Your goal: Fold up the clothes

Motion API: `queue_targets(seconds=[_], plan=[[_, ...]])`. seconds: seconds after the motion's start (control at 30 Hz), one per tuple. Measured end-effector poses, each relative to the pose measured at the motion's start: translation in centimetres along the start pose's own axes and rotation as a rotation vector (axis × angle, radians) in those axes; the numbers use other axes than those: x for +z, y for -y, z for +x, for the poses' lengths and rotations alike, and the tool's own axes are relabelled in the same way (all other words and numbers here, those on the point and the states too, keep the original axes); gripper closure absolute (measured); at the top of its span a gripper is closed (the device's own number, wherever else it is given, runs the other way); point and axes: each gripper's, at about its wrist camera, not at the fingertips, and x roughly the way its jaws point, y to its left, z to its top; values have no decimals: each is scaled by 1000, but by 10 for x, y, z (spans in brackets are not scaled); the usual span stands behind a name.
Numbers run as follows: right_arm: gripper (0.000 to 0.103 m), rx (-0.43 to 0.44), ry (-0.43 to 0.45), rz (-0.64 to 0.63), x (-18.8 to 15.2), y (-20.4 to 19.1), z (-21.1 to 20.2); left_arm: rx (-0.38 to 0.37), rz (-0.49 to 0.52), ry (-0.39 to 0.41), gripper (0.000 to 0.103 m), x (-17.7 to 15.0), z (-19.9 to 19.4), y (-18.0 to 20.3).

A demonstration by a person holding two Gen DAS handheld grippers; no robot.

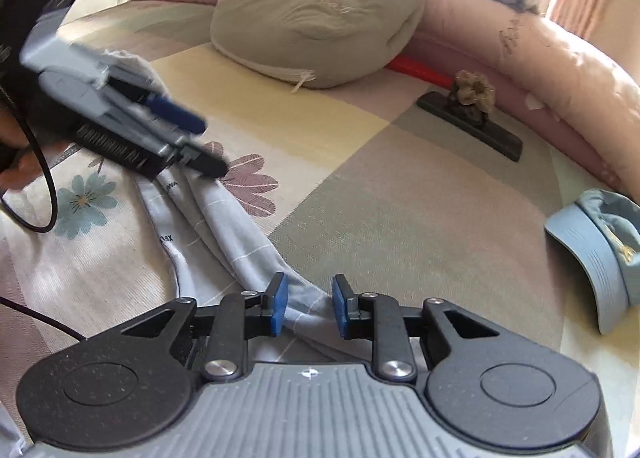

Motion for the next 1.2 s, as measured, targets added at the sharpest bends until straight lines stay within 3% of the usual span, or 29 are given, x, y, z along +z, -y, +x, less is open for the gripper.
queue_targets(seconds=[0.1, 0.27, 0.37, 0.67, 0.93, 1.2], plan=[[63, -6, 7, 8, -2, 4, -3, 26, 5, 16, 43, -9, -3, 3], [62, 47, -25, -61, 4, 11, -3, 49, 14, 28, 43, -12, -6, 7], [68, 126, -58, -77, 11, 15, -2, 55, 8, 32, 43, -13, -8, 5], [67, 355, -137, -68, 22, 31, 3, 59, 29, 34, 43, -15, -7, 6], [67, 660, -179, 68, 46, 56, 49, 70, 30, 40, 42, -15, -10, 7], [68, 753, -159, 148, 49, 50, 65, 83, -6, 47, 41, -13, -31, -9]])
